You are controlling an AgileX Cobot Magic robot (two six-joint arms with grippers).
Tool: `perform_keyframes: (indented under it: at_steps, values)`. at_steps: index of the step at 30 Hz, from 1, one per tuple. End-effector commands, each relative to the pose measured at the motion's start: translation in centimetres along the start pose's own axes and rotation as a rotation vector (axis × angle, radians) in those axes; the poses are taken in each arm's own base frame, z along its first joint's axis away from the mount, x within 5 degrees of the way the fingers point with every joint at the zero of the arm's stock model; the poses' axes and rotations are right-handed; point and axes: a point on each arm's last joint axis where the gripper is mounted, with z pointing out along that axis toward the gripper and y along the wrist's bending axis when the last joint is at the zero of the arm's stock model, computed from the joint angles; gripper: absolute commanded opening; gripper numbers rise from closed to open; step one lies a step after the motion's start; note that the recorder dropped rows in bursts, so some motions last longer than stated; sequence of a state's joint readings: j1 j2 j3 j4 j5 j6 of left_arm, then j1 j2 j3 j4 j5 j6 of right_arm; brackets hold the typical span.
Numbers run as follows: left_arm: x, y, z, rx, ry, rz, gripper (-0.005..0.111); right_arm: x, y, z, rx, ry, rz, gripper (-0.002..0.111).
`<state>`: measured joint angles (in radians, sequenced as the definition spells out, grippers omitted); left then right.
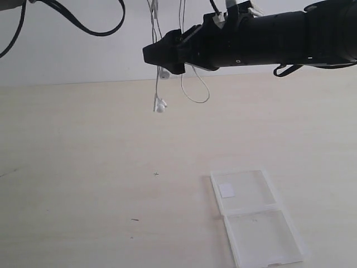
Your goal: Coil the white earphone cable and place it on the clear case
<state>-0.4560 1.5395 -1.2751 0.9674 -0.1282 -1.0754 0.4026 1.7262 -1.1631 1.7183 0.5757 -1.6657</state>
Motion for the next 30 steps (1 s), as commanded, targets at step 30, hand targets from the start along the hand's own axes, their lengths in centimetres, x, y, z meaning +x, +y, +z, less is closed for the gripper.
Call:
perform_keyframes:
  at_steps: [30]
  values:
    - [-0.5, -1.0, -0.2, 0.032, -0.018, 0.017, 0.0, -0.6, 0.4, 0.0, -0.027, -0.027, -0.004, 0.08]
